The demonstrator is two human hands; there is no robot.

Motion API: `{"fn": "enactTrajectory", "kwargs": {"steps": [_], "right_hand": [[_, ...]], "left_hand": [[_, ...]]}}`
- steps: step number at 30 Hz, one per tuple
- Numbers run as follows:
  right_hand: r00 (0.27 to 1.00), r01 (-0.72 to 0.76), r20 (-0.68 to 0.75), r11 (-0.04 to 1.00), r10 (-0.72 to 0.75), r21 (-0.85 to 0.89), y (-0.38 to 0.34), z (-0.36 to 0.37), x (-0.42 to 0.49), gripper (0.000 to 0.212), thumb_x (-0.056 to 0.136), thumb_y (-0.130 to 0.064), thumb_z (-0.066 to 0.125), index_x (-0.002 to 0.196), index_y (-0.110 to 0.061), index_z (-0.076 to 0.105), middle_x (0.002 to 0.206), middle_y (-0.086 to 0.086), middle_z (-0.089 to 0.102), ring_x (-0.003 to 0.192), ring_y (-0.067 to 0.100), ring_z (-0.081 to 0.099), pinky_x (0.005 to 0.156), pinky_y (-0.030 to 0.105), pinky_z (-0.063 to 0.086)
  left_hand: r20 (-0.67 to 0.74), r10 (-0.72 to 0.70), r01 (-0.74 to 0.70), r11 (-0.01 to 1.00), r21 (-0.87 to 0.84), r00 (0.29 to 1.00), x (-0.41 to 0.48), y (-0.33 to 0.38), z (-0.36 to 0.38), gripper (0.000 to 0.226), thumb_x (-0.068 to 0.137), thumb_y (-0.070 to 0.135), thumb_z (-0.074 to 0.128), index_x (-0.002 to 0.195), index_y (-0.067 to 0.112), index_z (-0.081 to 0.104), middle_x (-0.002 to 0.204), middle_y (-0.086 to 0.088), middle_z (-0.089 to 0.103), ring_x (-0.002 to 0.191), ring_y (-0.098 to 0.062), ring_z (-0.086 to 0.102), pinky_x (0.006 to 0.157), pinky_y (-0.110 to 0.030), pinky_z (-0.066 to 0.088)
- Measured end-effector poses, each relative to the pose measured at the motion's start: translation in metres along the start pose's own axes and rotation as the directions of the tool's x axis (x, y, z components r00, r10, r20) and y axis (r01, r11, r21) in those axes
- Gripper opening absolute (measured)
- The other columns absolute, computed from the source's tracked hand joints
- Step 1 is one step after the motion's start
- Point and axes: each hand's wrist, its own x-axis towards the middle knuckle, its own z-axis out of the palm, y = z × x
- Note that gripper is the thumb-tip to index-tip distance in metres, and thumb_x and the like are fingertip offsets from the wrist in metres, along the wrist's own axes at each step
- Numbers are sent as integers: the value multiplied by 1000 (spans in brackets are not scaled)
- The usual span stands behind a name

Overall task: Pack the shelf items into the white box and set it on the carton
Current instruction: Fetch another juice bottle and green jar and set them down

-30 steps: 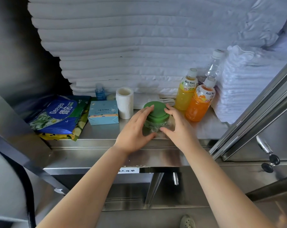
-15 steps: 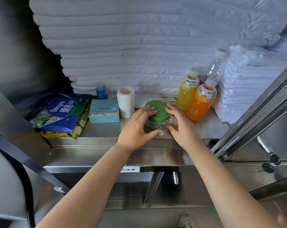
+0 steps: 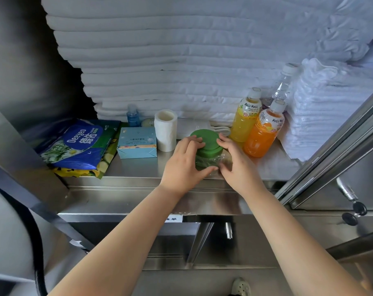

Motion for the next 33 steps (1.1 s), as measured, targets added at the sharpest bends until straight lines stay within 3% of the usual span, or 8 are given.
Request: {"fn": "enactTrajectory", "kwargs": {"steps": [4,10,12,15,18,20,26,33], "right_hand": [[1000,-9,16,1000,9,14,2,-1,0,63,80,1,67,135,-17,44,149,-10,35,131,-10,29,95,-3,25],[1000,-16,14,999,16,34,1,-1,-1,59,82,3,64,135,-15,44,150,-8,35,130,-9,30,95,-2,26],[999,-30,29,998,28,61,-2,-3,-1,60,82,3,62,136,-17,44,150,-11,33,128,-7,35,94,2,33],[991,-87,117,985,70,150,-5,-10,-3,64,82,-4,59,139,-26,39,150,-24,25,127,1,40,97,18,41],[983,-128,159,971,96,204,-8,-13,-3,58,86,-21,62,138,-29,39,150,-25,24,136,-7,26,105,18,31],[989,-123,102,975,105,183,-9,-11,-1,54,86,-28,66,135,-23,44,150,-17,31,135,-3,30,103,16,33],[993,-110,57,981,103,159,-9,-4,6,51,84,-18,69,131,-16,51,145,-9,40,131,4,41,99,30,47],[991,-107,96,978,91,180,-13,-4,14,52,83,-15,70,132,-17,50,144,-14,39,130,3,40,100,31,46]], "left_hand": [[34,19,-19,1000,6,999,-1,-6,0,51,67,15,81,109,0,56,116,-10,56,121,-25,49,97,-23,39],[118,58,-54,998,-39,991,2,-16,-9,51,71,3,75,118,3,55,124,-9,53,128,-22,43,106,-22,29],[126,60,-54,997,-55,990,3,-17,-10,50,71,1,74,117,2,55,123,-9,54,128,-22,43,108,-21,27],[122,48,-38,996,-82,991,2,-16,-12,51,71,-1,73,118,3,55,124,-9,53,129,-20,42,109,-19,25],[113,61,-52,995,-87,992,3,-16,-12,50,71,-2,73,117,2,56,125,-9,54,129,-21,42,109,-20,26],[112,71,-63,995,-75,991,2,-16,-13,50,71,-2,74,117,1,56,125,-9,54,129,-21,42,109,-21,26],[127,98,-94,995,-37,987,3,-23,-16,51,72,0,74,119,2,55,127,-8,54,129,-19,41,108,-18,26],[119,68,-67,998,-14,991,1,-30,-19,53,74,3,74,123,5,54,129,-7,53,129,-17,40,107,-15,24]]}}
